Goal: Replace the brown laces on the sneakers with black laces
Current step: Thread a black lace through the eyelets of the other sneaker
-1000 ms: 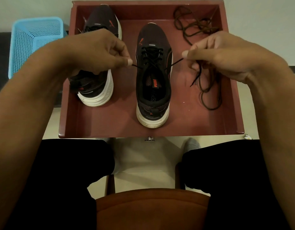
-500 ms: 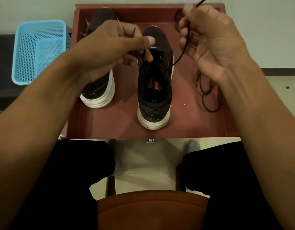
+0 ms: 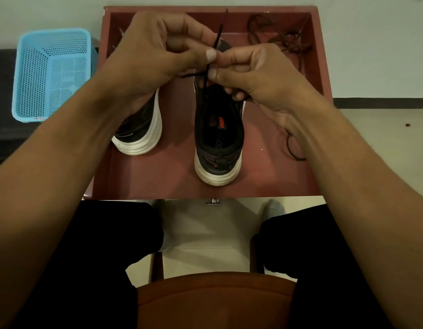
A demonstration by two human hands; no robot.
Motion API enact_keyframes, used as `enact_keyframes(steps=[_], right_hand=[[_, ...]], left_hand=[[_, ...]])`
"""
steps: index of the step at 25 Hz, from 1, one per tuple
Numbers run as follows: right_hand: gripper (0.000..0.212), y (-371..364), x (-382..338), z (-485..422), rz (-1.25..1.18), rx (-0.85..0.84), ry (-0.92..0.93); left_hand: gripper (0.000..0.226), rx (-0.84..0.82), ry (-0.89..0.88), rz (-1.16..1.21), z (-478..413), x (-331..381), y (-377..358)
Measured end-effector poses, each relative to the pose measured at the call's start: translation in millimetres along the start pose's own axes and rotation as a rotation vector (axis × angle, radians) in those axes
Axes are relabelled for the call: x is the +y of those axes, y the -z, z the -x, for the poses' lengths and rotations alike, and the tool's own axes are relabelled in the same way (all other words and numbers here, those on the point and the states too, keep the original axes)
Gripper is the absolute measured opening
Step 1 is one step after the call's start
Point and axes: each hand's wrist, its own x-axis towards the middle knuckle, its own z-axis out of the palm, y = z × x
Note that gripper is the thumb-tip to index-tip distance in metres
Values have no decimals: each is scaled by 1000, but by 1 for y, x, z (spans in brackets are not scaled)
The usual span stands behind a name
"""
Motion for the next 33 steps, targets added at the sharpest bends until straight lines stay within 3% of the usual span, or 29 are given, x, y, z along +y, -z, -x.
enact_keyframes(steps=[6, 10, 14, 17, 23, 28, 33], right_hand=[[33, 8, -2, 3, 115, -132, 38], [29, 8, -3, 3, 203, -88, 61], [30, 7, -3, 3, 231, -68, 71], [25, 2, -7, 5, 176, -77, 84], [26, 3, -18, 11, -121, -50, 57], [29, 7, -23, 15, -259, 34, -31], [34, 20, -20, 19, -138, 50, -189]], left_hand=[[32, 17, -12, -40, -3, -4, -3], [33, -161, 171, -103, -3, -9, 5], [48, -241, 165, -134, -1, -6, 2], [46, -227, 142, -205, -3, -6, -3], [17, -156, 125, -301, -1, -4, -11], [34, -67, 152, -336, 4, 3, 6], [42, 30, 215, -697, 5, -1, 21]])
